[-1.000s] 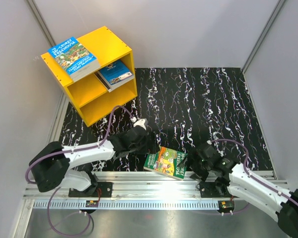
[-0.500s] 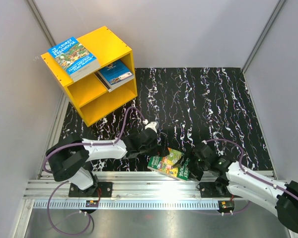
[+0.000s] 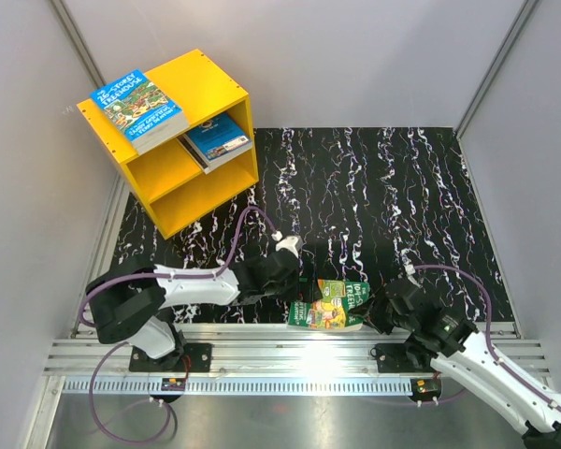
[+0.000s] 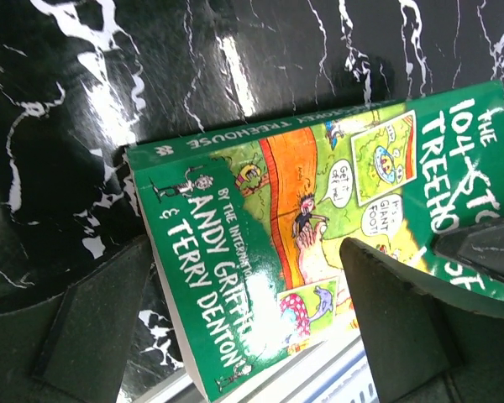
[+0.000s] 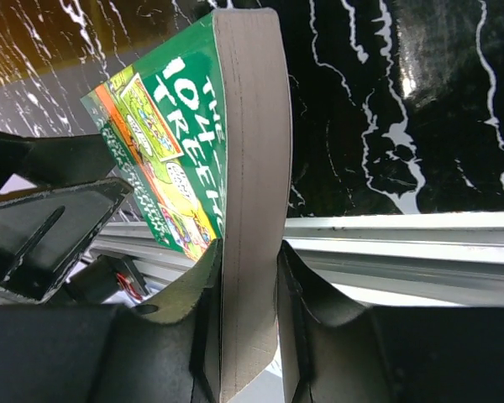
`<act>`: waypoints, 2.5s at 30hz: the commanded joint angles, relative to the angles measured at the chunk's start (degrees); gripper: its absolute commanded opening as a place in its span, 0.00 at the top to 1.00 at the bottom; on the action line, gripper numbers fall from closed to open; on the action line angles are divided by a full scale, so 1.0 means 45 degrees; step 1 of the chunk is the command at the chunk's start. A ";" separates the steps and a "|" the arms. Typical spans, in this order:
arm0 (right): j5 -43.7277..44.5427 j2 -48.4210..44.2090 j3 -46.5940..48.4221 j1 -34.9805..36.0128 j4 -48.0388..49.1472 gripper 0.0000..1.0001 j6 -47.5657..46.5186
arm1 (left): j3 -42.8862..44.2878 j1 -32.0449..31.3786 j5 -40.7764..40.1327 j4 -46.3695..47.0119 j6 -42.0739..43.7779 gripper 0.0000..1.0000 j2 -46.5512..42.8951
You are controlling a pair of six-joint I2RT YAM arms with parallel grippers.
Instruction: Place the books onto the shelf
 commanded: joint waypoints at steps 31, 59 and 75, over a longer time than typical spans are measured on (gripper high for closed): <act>0.0466 1.3340 1.5221 0.0069 0.6853 1.00 -0.4980 | 0.5469 -0.0227 -0.8700 -1.6346 0.0285 0.01 -1.4141; 0.3349 2.0844 1.8895 -0.0460 1.2482 1.00 0.1660 | 0.6369 -0.0246 -0.9346 -1.9845 -0.0576 0.01 -1.6603; 0.9469 2.1917 2.0789 0.1651 0.9337 1.00 0.3593 | 0.6135 -0.0246 -0.8838 -1.9650 -0.0419 0.01 -1.6779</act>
